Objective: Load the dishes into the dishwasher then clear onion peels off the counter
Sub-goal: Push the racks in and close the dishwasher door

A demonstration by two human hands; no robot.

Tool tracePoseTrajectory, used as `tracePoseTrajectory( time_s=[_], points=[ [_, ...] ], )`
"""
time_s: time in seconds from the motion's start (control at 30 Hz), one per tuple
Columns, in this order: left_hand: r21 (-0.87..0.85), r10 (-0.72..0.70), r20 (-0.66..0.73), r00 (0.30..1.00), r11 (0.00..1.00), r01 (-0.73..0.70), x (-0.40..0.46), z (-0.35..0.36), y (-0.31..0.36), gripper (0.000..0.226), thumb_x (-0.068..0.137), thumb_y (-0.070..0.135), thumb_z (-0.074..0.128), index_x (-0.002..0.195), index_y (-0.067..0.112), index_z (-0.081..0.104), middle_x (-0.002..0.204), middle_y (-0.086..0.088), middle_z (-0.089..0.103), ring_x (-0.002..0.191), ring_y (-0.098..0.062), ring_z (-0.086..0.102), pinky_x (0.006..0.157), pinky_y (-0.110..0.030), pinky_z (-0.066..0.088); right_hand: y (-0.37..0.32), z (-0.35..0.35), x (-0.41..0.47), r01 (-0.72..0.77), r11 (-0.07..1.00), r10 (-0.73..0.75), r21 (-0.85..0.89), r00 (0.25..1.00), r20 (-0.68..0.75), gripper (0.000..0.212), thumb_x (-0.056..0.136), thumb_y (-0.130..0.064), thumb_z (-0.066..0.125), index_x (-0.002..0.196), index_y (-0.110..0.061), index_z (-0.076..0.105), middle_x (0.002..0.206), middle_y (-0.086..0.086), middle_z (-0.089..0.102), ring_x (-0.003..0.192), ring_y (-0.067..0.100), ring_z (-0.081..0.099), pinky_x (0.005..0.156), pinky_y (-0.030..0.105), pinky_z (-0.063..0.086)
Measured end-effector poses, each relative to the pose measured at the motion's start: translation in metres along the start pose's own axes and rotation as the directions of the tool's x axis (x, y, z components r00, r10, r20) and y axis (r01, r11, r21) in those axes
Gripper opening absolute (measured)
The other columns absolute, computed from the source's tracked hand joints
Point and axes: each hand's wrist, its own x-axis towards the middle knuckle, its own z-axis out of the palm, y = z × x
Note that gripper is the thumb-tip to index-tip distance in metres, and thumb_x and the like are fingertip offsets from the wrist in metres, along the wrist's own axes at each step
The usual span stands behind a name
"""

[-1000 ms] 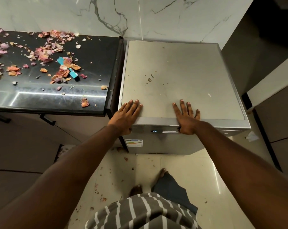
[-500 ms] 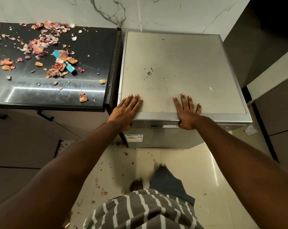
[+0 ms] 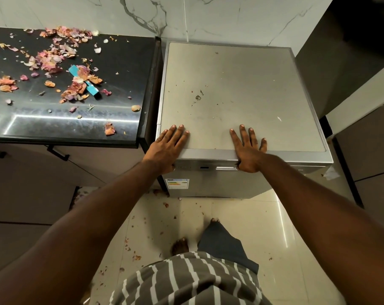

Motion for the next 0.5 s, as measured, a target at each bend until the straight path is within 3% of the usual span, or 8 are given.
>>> tracePoseTrajectory(
  time_s=[0.5],
  points=[
    [-0.007, 0.0, -0.01, 1.0, 1.0, 0.0, 0.0014, 0.0035, -0.0014, 0.143, 0.069, 0.043, 0.09, 0.164, 0.013, -0.013, 0.172, -0.016, -0.01, 0.158, -0.036, -0.007, 0.129, -0.047, 0.004, -0.0004, 0.0012, 0.0028, -0.012, 1.0, 0.012, -0.005, 1.0, 0.002, 0.132, 0.09, -0.009, 0.075, 0.154, -0.036, -0.037, 0.157, 0.0, -0.051, 0.148, 0.03, -0.041, 0.122, 0.066, -0.012]
  ],
)
